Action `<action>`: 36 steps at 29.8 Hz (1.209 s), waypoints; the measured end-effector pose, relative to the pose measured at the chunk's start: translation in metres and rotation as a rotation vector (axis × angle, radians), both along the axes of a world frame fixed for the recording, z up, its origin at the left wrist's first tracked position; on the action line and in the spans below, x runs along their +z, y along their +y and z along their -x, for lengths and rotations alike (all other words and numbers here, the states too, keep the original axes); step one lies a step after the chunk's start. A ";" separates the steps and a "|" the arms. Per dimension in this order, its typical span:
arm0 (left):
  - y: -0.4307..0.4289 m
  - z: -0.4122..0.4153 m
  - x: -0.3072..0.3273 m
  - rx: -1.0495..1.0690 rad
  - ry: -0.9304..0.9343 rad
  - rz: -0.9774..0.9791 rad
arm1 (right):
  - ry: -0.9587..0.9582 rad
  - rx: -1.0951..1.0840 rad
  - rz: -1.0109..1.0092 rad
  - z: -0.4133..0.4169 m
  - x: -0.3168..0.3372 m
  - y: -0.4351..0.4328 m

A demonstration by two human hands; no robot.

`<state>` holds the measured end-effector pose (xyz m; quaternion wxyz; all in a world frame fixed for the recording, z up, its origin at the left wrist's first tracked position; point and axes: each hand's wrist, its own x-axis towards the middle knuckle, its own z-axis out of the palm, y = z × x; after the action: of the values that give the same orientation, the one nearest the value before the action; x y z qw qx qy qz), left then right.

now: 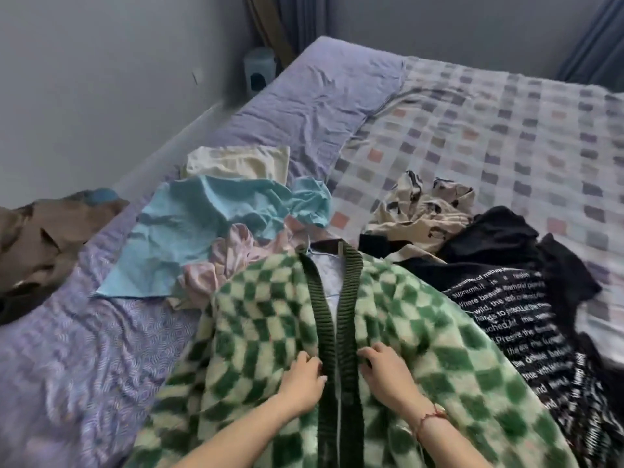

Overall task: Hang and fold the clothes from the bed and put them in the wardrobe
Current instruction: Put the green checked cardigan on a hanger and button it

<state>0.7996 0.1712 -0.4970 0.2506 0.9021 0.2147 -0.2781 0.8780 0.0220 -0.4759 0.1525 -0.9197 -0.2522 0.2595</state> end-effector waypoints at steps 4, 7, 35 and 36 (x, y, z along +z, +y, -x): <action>-0.020 0.011 -0.012 0.151 -0.034 -0.054 | -0.121 -0.177 -0.195 0.027 -0.005 0.002; -0.038 0.026 -0.024 0.205 0.067 -0.022 | 0.073 -0.087 -0.026 0.060 -0.012 0.004; -0.037 0.064 0.003 1.084 -0.238 0.769 | 0.544 -0.644 -0.610 0.081 0.003 0.009; -0.037 0.064 0.005 1.029 -0.249 0.726 | 0.584 -0.682 -0.647 0.079 0.005 0.011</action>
<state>0.7352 0.1346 -0.4924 0.6646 0.5670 0.4816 -0.0703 0.7987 0.0327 -0.4710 0.5662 -0.7453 0.0457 0.3491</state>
